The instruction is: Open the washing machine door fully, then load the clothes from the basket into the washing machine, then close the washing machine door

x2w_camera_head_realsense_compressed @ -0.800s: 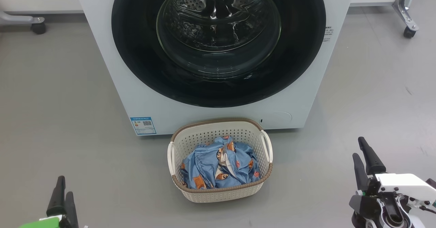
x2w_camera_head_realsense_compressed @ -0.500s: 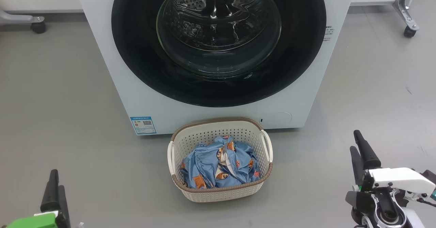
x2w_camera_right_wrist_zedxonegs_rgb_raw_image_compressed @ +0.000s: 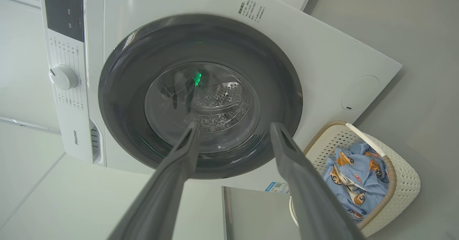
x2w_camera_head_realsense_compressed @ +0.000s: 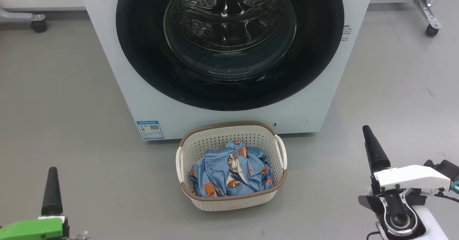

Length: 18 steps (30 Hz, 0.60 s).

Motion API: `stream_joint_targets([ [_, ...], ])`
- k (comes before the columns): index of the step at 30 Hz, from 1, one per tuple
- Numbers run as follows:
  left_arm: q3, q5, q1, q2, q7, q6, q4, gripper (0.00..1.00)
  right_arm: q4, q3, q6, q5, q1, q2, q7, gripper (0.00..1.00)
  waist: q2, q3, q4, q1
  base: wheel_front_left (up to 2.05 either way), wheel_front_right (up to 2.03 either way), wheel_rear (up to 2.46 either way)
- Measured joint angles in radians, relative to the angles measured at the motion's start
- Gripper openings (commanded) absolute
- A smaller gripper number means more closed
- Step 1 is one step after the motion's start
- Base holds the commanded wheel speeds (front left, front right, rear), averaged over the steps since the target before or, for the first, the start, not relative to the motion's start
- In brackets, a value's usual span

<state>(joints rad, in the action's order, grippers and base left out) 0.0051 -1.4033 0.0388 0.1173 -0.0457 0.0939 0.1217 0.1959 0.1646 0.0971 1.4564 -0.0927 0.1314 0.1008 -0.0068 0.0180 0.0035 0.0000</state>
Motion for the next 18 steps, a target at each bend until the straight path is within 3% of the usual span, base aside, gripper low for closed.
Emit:
stream_joint_targets([
  [18, -0.064, 0.291, 0.0, 0.088, -0.074, 0.009, -0.005, 1.0, 0.038, 0.103, -0.012, -0.31, -0.06, 0.055, 0.051, 1.0, 0.0, 0.007, -0.002, 0.0, 0.0, 0.0, 0.0],
])
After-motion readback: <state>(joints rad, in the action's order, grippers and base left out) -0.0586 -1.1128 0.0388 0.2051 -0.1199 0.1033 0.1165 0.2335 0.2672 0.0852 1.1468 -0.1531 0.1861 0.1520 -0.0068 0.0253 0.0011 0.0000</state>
